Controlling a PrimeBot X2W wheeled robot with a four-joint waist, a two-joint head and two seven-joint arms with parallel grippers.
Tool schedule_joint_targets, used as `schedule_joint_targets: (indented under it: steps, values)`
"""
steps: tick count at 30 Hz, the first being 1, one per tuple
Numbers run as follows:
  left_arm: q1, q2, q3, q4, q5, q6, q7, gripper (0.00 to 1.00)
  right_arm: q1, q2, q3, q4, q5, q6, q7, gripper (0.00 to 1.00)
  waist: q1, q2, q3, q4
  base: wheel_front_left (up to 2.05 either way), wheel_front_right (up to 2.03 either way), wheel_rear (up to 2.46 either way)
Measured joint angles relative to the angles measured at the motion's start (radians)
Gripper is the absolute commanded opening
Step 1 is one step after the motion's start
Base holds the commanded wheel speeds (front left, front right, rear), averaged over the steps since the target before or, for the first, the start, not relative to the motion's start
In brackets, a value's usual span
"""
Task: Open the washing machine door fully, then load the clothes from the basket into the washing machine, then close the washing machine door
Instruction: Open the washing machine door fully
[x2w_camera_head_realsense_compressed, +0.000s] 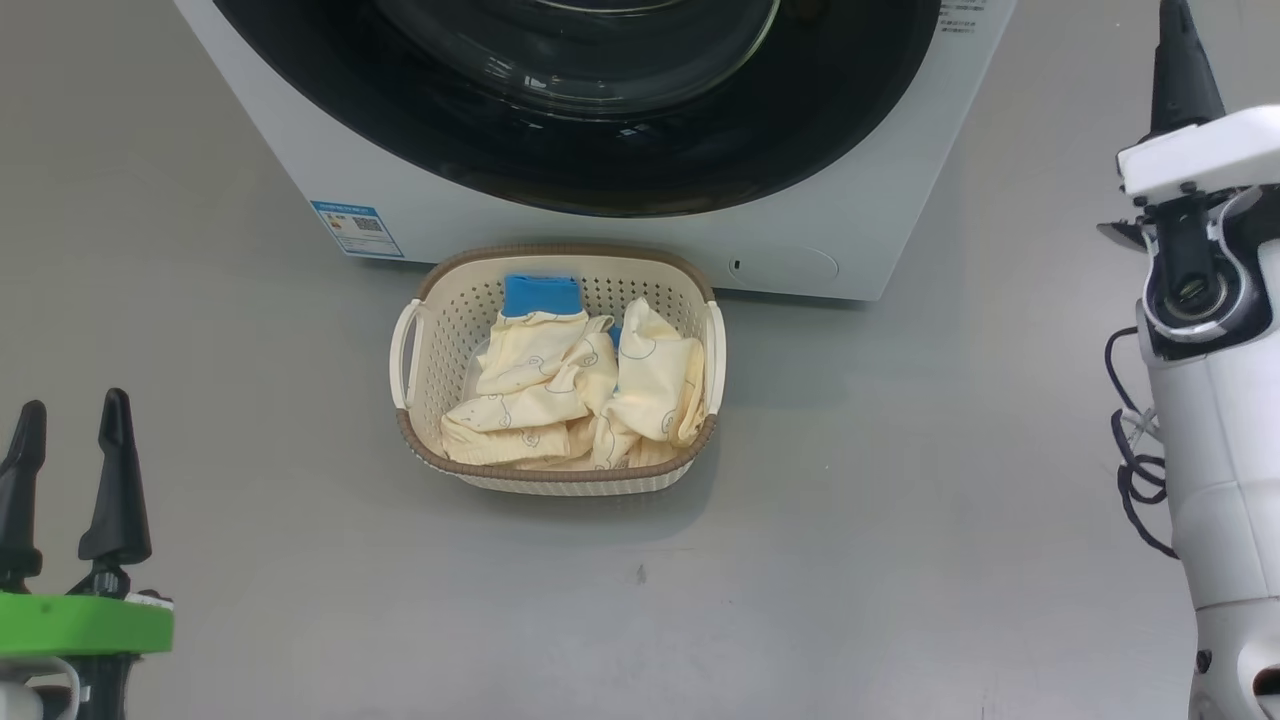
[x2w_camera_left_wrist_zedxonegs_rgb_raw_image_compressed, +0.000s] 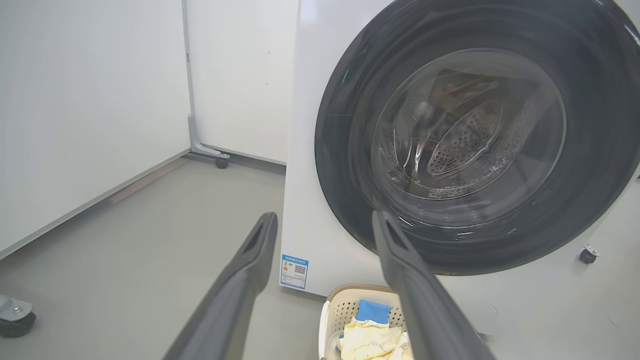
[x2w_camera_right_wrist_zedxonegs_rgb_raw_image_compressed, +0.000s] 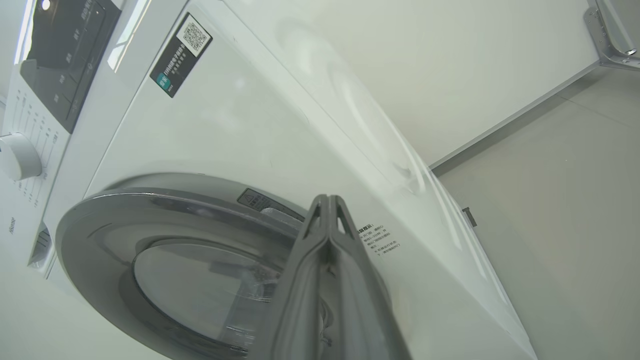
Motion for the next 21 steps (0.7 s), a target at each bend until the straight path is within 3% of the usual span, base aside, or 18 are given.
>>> schedule_joint_targets:
  steps: [12, 21]
  values:
    - [-0.014, 0.012, 0.008, -0.012, -0.013, 0.000, 0.000, 1.00, -0.110, -0.024, -0.052, 0.065, 0.109, -0.003, 0.136, 0.00, 0.0000, 0.0000, 0.049, 0.021, 0.00, 0.00, 0.00]
    - [-0.025, 0.021, 0.006, -0.028, -0.023, 0.000, 0.000, 1.00, -0.186, -0.037, -0.060, 0.109, 0.156, -0.029, 0.238, 0.00, 0.0000, 0.0000, 0.092, 0.029, 0.00, 0.00, 0.00]
